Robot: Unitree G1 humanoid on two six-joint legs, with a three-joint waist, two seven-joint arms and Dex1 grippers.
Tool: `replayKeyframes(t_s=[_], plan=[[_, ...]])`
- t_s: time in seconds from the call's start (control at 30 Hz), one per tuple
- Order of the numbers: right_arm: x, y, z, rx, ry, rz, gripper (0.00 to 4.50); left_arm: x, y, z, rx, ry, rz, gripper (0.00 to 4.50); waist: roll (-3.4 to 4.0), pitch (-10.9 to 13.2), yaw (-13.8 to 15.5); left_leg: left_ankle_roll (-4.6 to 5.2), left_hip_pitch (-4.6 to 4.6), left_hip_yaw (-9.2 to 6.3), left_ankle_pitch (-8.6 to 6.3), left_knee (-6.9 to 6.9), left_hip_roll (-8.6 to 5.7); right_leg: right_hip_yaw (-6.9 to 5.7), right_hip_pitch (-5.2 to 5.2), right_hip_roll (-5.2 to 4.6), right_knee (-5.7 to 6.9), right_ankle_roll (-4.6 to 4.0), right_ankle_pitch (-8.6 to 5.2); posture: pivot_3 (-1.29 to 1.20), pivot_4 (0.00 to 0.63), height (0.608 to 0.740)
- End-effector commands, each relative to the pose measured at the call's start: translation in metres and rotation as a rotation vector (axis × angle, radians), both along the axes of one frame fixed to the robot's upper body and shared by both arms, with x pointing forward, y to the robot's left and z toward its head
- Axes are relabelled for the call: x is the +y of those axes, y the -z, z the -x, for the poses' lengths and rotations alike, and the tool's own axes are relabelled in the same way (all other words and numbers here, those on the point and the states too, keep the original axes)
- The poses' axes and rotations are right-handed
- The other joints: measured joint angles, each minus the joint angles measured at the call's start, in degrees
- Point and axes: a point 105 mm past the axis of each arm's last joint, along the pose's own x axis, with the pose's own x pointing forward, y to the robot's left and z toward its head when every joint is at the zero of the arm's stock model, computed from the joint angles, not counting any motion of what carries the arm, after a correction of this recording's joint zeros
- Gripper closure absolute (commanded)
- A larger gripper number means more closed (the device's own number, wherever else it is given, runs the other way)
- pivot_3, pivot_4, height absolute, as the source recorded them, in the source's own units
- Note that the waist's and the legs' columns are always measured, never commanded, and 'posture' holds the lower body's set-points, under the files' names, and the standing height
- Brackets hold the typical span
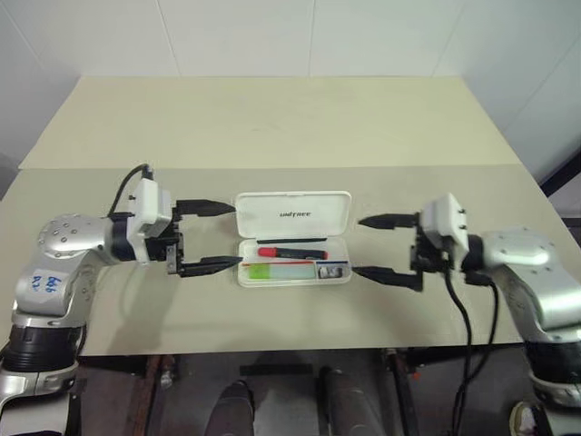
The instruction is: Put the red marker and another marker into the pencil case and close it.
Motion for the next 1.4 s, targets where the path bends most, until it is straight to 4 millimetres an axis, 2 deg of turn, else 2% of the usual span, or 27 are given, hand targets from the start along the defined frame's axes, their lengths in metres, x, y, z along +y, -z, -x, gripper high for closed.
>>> replayKeyframes(t_s=[0.03,0.17,0.47,0.57,0.67,0.93,0.97,1.27,1.4], plan=[[-0.015,-0.013,0.006,-0.049,0.038,0.011,0.01,0.009,-0.004,0.003,-0.038,-0.004,-0.022,0.00,-0.01,0.0,0.0,0.00,0.00,0.04,0.00,0.03,0.00,0.02,0.00,-0.01,-0.03,-0.01,0.00,0.00,0.150,0.740],[-0.028,-0.015,0.006,-0.088,0.072,0.056,0.01,0.019,-0.003,0.002,-0.031,-0.021,-0.047,0.00,-0.01,0.0,-0.4,0.03,0.04,0.10,0.03,0.07,0.01,0.03,0.01,-0.01,-0.12,-0.04,0.01,0.00,0.150,0.740],[-0.034,-0.028,-0.001,-0.151,0.139,0.028,0.01,0.025,0.003,-0.006,-0.036,-0.064,-0.037,0.00,-0.01,0.0,-0.1,0.04,0.02,0.12,0.05,0.08,0.01,0.05,0.01,-0.01,-0.14,-0.06,0.04,0.00,0.150,0.740],[-0.036,-0.031,-0.001,-0.160,0.153,0.028,0.00,0.026,0.005,-0.009,-0.031,-0.085,-0.025,0.59,-0.01,0.0,-0.1,0.04,0.00,0.12,0.04,0.05,0.01,0.04,0.01,-0.01,-0.14,-0.05,0.04,0.00,0.150,0.740],[-0.037,-0.034,-0.003,-0.170,0.167,0.024,0.00,0.025,0.005,-0.012,-0.035,-0.096,-0.018,1.50,-0.01,0.0,-0.1,0.04,0.00,0.11,0.03,0.05,0.01,0.05,0.01,-0.01,-0.14,-0.04,0.04,0.00,0.150,0.740],[-0.041,-0.039,-0.006,-0.186,0.197,0.017,0.00,0.024,0.005,-0.015,-0.041,-0.107,-0.013,4.32,-0.01,0.0,-0.1,0.05,0.01,0.12,0.03,0.07,0.01,0.04,0.01,-0.01,-0.13,-0.04,0.04,0.00,0.150,0.740],[-0.041,-0.040,-0.006,-0.188,0.199,0.010,0.00,0.024,0.005,-0.015,-0.043,-0.110,-0.012,4.48,-0.01,0.0,-0.1,0.05,0.01,0.12,0.03,0.07,0.01,0.04,0.01,-0.01,-0.13,-0.04,0.04,0.00,0.150,0.740],[-0.034,-0.049,-0.001,-0.209,0.160,-0.047,0.00,0.032,-0.006,-0.039,-0.104,-0.262,0.053,4.48,-0.01,0.0,-0.1,0.05,0.01,0.11,0.04,0.09,0.01,0.04,0.02,-0.01,-0.10,0.01,0.07,0.00,0.150,0.740],[-0.015,-0.048,0.007,-0.186,0.072,-0.080,0.00,0.041,-0.007,-0.063,-0.094,-0.372,0.078,4.48,-0.01,0.0,0.0,0.05,0.02,0.11,0.04,0.10,0.01,0.04,0.02,-0.01,-0.06,0.07,0.10,0.00,0.150,0.740]])
